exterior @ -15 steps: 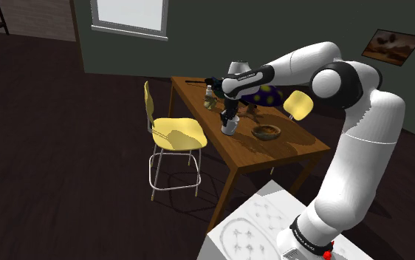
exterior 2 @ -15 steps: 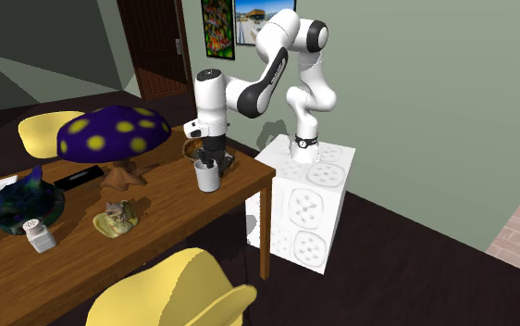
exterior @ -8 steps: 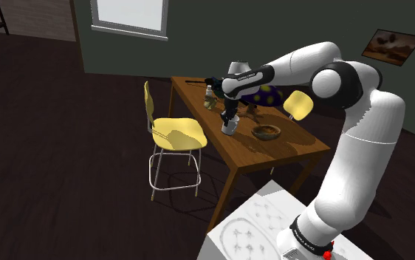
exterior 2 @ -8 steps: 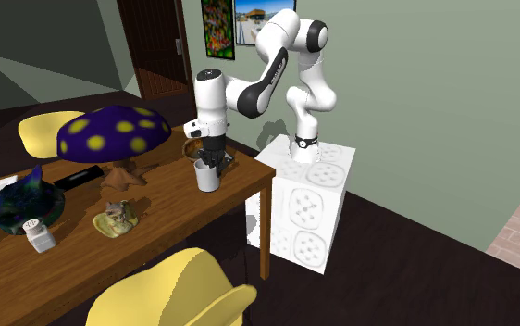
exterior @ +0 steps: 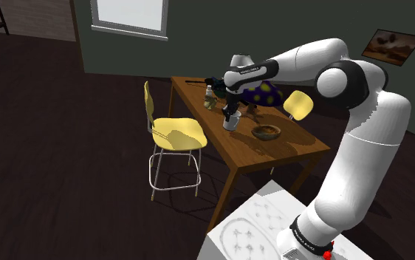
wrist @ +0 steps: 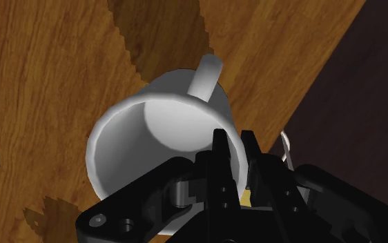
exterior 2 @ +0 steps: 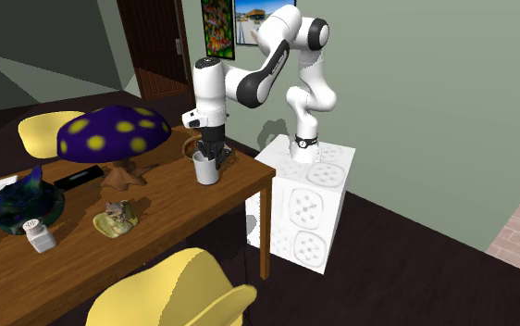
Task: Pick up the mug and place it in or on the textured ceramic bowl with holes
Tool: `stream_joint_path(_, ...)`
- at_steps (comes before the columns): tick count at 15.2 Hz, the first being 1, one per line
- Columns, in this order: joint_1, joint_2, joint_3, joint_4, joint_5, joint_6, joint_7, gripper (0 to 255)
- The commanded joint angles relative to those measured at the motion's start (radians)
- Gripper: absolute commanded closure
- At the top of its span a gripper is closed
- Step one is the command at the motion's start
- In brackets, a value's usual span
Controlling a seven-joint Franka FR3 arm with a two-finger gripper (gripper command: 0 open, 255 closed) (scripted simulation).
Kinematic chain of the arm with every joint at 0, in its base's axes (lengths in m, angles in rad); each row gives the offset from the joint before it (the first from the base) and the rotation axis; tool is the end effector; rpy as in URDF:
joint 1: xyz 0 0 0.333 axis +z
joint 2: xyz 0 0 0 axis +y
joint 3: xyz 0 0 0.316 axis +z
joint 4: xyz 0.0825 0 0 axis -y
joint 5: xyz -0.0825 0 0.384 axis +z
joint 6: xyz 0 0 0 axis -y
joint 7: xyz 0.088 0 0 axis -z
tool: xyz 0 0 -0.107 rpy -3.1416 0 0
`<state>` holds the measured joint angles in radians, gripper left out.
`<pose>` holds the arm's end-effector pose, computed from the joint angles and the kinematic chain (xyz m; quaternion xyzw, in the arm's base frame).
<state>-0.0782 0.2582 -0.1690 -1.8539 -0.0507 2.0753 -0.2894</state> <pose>0.5979 -0.1479 0.3824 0.9983 0.0361 -0.0277 0.0375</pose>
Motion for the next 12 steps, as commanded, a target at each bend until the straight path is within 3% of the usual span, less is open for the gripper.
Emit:
stream_joint_path(1,0.001,-0.009,0.0,0.016,-0.001,-0.025,-0.001,255)
stream_joint_path(12,0.003,-0.052,-0.002,0.109,-0.005,-0.16,-0.006,255)
